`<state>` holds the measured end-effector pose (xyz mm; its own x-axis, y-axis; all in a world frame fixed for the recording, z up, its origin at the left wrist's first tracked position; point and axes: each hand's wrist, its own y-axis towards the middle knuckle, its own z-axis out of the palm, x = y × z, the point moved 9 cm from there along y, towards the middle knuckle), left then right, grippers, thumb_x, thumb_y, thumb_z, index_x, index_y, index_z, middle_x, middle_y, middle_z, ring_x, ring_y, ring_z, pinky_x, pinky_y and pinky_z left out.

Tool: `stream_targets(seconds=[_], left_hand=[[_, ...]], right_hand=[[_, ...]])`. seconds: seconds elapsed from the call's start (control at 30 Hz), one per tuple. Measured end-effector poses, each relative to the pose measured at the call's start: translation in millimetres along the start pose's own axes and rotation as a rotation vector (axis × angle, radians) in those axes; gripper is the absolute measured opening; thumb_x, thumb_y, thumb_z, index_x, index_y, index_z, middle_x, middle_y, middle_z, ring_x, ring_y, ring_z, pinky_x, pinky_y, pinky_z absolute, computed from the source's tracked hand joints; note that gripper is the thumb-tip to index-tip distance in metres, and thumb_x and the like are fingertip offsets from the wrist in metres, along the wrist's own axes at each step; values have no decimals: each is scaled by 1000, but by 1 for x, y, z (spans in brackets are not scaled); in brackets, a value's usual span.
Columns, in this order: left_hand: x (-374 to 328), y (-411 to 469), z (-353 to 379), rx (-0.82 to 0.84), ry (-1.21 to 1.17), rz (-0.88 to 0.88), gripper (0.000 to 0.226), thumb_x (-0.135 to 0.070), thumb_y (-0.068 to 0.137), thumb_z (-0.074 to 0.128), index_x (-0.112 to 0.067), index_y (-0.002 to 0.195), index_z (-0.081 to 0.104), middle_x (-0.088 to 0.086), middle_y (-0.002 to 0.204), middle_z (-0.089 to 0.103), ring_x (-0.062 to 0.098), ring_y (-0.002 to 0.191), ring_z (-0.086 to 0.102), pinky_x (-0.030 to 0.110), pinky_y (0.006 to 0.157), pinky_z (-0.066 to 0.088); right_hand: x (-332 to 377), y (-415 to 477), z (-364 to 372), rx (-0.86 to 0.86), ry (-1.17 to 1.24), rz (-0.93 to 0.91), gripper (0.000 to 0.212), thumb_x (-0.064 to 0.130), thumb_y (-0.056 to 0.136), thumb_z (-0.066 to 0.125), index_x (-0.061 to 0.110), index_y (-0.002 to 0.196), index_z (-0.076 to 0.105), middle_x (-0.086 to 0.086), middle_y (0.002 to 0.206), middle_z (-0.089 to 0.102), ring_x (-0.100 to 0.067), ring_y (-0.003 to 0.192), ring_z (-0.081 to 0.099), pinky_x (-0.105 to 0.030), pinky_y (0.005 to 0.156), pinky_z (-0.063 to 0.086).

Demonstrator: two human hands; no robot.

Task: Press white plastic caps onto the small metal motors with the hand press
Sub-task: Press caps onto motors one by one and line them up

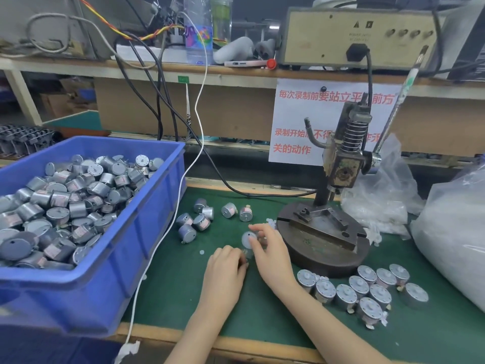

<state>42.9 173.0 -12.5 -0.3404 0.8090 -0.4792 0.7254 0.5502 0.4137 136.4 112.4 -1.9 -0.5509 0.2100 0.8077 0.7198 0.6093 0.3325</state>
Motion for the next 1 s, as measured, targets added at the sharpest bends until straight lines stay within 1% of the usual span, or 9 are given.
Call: stream_targets(seconds=[0.13,0.3,0.4,0.5,0.6,0.67,0.73,0.87,1.0], left_hand=[[1,1,-1,-6,-32,-15,6,-15,86,59,-11,82,60,0,85,54,20,84,47,24,75,32],[2,-1,-4,-37,-81,-45,12,-10,86,58,-8,74,60,0,77,53,20,77,46,22,69,29],[8,-1,-5,-50,-156,-91,13,-9,87,56,-9,75,61,-8,73,47,15,77,44,18,66,27],[24,0,-9,-90,-348,-231,16,-7,87,57,-14,73,61,-8,75,54,11,75,52,11,64,34],[34,-2,-13,-136,-452,-311,17,-6,86,58,-13,71,62,-3,76,61,0,71,53,4,65,36],[35,-3,-12,-138,-465,-322,16,-6,86,58,-10,72,63,-1,76,62,-1,71,53,4,65,36],[36,-3,-12,-137,-472,-330,15,-6,86,58,-9,72,63,0,77,62,1,72,53,5,65,36],[38,-3,-12,-146,-486,-345,13,-6,86,58,-8,74,64,0,78,61,4,72,54,5,65,37],[37,-3,-12,-139,-496,-348,14,-6,85,58,-11,73,64,-2,79,61,4,73,54,4,65,36]], right_hand=[[-8,-17,-5,73,-65,44,20,17,95,48,20,113,58,2,104,55,2,85,49,-7,72,31],[-6,-25,-3,55,-468,8,33,22,99,35,16,126,53,-5,126,50,-21,116,42,-24,99,28],[-2,-30,0,53,-533,-30,41,20,99,33,22,140,41,-4,140,38,-21,125,34,-25,105,26],[-3,-30,4,102,-569,-65,48,15,97,35,29,143,35,0,145,32,-19,128,31,-26,105,27],[-5,-33,5,92,-614,-60,50,33,99,31,23,147,23,0,144,33,-19,129,31,-28,104,28],[-6,-36,8,90,-653,-51,65,48,97,30,17,150,10,1,141,36,-18,128,33,-29,101,29],[-8,-34,10,85,-717,-59,68,50,96,30,15,150,4,0,137,38,-19,123,36,-28,98,31],[-12,-21,3,55,-740,-15,59,42,99,31,14,149,14,-1,131,41,-19,118,38,-24,99,30],[-11,-21,-3,14,-465,-9,54,35,96,46,12,143,32,-2,119,46,-16,113,43,-19,90,31]])
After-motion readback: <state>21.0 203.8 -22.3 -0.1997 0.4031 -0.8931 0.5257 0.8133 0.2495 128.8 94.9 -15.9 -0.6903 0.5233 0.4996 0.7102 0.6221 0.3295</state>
